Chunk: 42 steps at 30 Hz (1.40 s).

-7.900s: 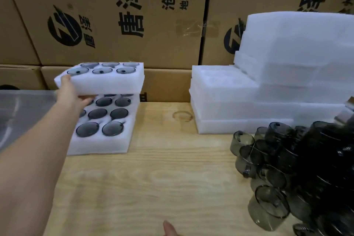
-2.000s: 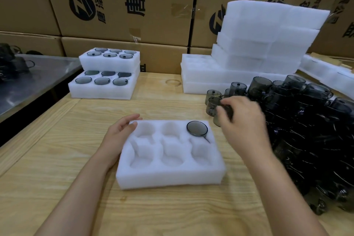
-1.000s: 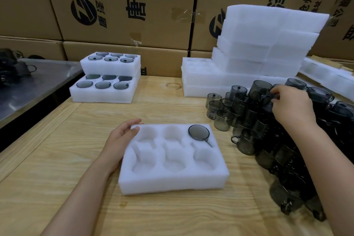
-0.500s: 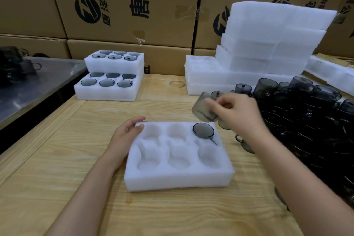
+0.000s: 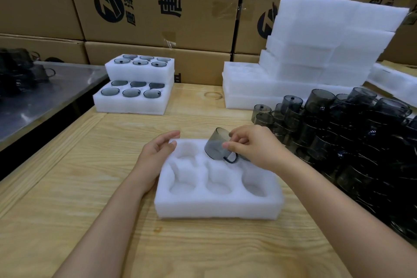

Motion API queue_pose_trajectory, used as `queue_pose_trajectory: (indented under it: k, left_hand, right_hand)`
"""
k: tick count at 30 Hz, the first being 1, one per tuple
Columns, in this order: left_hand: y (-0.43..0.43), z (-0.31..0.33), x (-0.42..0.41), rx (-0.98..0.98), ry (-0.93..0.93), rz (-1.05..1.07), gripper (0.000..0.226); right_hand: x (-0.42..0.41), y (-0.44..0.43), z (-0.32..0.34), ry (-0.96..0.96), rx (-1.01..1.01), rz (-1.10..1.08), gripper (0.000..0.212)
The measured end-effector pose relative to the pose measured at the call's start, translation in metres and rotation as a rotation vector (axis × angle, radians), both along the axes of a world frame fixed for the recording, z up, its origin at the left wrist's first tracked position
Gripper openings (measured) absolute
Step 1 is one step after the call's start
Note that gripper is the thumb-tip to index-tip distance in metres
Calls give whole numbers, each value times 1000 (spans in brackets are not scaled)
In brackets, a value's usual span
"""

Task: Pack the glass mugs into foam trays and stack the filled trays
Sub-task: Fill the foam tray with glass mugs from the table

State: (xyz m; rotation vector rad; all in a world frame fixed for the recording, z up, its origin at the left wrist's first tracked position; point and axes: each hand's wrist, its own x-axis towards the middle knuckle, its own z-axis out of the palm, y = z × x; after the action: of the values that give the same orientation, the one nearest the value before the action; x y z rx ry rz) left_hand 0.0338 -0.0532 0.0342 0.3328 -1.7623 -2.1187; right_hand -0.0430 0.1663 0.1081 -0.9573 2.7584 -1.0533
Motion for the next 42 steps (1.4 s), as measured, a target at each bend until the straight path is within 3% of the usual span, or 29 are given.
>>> queue_pose_trajectory:
  k: [9,11,15,19,21,26,31,34,37,38,40,42]
  left_hand:
    - [1,-1,-2,-3,-19,-24,23]
    - [1,-1,-2,5,-18,-24,23]
    - [1,-1,-2,7,-27,-24,23]
    - [2,1,-2,-1,-29,-28,26]
    - [2,1,-2,-5,-29,-32,26]
    - [3,1,-2,-12,-23,-29,26]
    - [1,-2,-3,-20,-19,-25,23]
    - [0,-4,-5,-18,-18,-13,22]
    - [1,-5,-6,-19,-21,-4,22]
    - [1,-5,-6,-20,-20,-5,22]
    - [1,-5,-6,-18,-18,-2,22]
    - [2,-5,-6,-5,-18,4,22]
  right_hand:
    - [9,-23,9,231,491,123,37]
    - [9,-23,10,198,487,79,43]
    - [3,-31,4,234,293,-14,60]
    - [3,-45,-24,65,573,115,68]
    - [0,-45,-35,55,623,118,71]
    - [-4,-45,-40,53,573,122,74]
    - [8,-25,-24,-8,255,110,64]
    - [12,6,5,225,363,-65,57]
    - [18,53,44,631,396,-448,39]
    - [20,70,55,689,373,-597,36]
    - [19,102,69,622,360,-852,41]
    - [10,126,75,435,491,-998,47]
